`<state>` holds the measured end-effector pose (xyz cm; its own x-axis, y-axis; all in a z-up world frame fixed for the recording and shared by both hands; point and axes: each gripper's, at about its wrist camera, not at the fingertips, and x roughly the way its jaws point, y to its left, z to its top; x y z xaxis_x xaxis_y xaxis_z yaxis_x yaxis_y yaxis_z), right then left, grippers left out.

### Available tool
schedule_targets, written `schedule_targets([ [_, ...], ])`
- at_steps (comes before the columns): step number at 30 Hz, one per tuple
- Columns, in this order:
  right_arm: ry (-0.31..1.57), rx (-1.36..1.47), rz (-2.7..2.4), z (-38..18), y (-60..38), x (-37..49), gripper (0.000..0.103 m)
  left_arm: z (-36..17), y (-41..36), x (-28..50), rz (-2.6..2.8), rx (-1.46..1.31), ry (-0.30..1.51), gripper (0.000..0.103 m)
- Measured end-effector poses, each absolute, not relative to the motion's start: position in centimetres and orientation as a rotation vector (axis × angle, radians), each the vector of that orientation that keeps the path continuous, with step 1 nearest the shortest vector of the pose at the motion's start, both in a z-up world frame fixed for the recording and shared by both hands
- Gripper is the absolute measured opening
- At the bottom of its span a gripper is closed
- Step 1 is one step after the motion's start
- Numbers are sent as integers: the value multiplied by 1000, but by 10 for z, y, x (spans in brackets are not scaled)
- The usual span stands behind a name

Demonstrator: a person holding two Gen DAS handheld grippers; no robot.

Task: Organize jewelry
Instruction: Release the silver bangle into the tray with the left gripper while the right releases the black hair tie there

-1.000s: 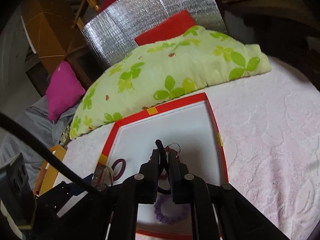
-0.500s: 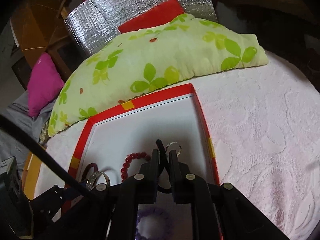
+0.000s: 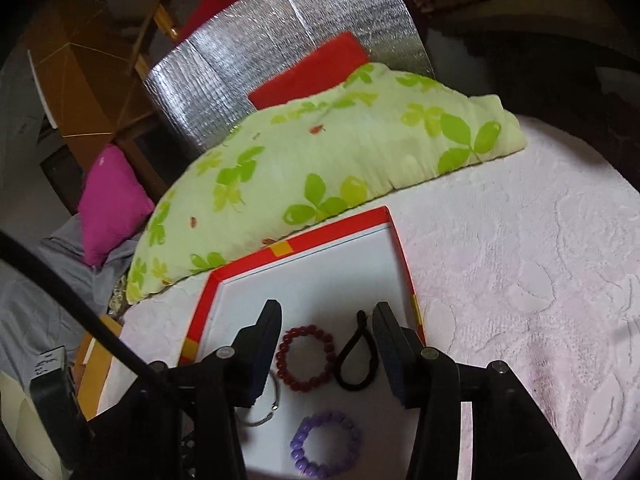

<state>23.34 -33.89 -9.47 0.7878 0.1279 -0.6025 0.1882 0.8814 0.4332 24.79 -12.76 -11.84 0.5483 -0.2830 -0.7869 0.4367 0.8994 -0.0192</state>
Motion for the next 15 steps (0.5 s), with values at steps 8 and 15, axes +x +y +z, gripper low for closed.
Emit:
schedule_targets([
  [8, 664, 492, -20, -88, -325, 216, 51, -106, -98, 231, -334, 172, 861, 67],
  [15, 664, 461, -6, -86, -312, 203, 51, -101, -85, 211, -301, 216, 817, 67],
])
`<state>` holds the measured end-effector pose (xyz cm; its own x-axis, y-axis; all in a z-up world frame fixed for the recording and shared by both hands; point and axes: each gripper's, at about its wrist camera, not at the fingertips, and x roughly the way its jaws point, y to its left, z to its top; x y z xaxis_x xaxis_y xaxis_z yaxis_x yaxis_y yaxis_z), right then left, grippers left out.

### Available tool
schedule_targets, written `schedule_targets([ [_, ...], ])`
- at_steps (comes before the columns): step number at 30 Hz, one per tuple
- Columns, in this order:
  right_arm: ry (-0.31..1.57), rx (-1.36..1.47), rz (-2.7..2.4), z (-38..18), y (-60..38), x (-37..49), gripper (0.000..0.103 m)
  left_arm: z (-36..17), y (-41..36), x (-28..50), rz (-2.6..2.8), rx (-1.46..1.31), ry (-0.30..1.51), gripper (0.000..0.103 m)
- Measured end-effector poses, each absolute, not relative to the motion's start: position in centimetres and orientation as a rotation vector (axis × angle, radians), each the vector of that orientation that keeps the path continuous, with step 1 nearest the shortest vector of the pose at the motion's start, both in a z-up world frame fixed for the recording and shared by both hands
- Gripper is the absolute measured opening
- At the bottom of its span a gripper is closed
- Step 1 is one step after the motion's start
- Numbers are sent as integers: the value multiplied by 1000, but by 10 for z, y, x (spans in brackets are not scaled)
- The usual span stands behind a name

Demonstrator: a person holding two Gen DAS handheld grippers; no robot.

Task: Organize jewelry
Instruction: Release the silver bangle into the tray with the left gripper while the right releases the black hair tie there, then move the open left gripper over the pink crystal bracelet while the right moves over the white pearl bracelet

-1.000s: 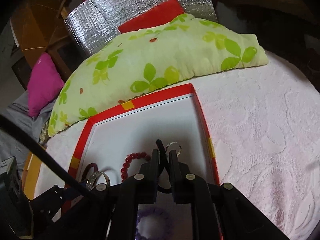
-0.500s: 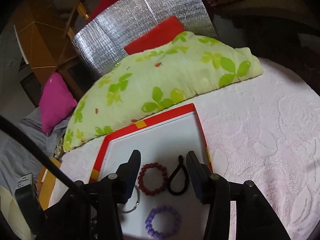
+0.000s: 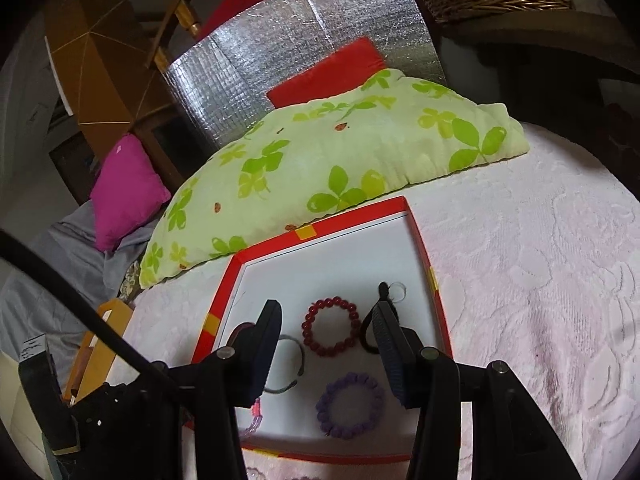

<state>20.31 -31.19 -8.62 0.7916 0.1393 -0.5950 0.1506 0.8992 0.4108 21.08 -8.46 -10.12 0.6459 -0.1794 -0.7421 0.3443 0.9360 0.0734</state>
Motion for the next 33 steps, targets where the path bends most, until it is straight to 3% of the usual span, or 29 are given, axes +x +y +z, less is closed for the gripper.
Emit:
schedule_targets([
  [16, 682, 458, 26, -89, -289, 137, 51, -98, -49, 168, -272, 185, 791, 68],
  [33, 827, 428, 20, -123, -273, 103, 51, -120, -38, 137, -272, 232, 831, 68],
])
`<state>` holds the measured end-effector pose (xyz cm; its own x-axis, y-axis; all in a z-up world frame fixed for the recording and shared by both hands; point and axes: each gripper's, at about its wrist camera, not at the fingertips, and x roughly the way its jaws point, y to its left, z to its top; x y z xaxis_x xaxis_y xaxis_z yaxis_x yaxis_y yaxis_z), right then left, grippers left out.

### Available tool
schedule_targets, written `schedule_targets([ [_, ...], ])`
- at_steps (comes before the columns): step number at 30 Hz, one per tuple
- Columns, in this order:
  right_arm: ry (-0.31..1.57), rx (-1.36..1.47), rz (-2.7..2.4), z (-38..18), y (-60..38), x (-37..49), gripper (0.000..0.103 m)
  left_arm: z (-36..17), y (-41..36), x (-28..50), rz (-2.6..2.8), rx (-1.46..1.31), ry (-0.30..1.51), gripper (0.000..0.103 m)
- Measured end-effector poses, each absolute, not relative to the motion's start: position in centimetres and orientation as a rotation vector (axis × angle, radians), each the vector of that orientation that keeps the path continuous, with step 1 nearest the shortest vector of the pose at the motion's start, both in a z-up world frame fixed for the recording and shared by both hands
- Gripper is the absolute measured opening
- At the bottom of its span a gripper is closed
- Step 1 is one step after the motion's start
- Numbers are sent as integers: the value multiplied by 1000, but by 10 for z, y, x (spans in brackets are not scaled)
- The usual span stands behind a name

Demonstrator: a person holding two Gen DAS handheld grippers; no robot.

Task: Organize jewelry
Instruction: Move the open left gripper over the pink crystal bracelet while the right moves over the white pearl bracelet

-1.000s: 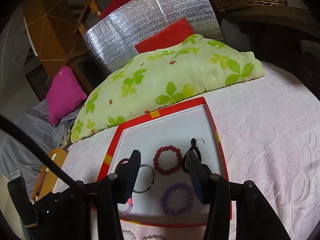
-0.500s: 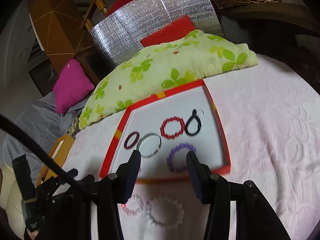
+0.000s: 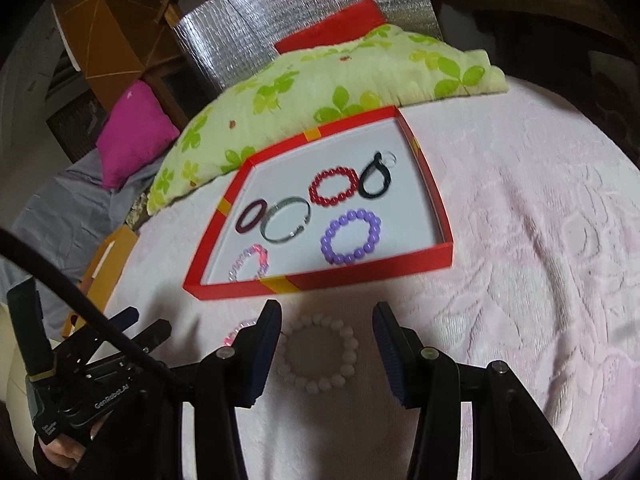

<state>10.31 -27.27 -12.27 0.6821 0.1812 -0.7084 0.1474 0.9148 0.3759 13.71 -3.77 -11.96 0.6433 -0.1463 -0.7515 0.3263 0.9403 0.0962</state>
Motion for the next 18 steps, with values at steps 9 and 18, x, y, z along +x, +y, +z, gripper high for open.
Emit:
schedule_targets([
  [9, 920, 439, -3, -146, -274, 113, 51, -137, -51, 140, -369, 214, 893, 68],
  [18, 986, 306, -50, -159, -261, 119, 24, -147, -65, 136, -417, 254, 911, 68],
])
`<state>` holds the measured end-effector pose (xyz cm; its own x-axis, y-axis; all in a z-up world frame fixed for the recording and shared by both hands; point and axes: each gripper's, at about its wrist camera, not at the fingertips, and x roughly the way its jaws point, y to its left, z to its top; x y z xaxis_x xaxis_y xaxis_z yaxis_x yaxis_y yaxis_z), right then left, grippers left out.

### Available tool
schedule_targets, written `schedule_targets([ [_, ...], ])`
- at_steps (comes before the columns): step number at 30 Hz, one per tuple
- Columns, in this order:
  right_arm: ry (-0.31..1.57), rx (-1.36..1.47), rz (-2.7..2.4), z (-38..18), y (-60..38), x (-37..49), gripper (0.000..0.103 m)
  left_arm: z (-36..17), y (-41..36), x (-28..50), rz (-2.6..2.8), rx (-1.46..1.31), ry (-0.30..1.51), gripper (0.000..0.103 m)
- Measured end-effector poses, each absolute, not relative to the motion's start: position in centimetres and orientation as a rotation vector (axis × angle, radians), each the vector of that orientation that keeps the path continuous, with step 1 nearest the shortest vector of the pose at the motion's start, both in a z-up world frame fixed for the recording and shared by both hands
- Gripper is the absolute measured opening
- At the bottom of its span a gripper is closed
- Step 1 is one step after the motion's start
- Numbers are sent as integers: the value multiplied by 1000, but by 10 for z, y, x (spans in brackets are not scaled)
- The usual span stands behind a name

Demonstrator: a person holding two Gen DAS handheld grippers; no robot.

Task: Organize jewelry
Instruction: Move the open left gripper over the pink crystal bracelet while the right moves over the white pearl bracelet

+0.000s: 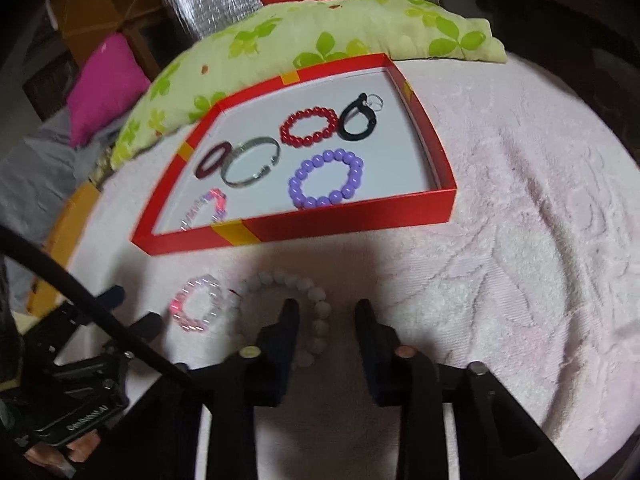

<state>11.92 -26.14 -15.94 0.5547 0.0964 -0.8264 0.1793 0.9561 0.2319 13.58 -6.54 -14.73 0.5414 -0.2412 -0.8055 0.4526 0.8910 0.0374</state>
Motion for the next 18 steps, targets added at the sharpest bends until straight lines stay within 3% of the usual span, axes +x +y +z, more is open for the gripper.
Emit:
schedule_targets([
  [5, 978, 330, -72, -159, -271, 118, 14, -147, -69, 133, -441, 256, 900, 68],
  [18, 994, 356, -81, -163, -275, 118, 15, -157, -88, 132, -505, 248, 924, 68],
])
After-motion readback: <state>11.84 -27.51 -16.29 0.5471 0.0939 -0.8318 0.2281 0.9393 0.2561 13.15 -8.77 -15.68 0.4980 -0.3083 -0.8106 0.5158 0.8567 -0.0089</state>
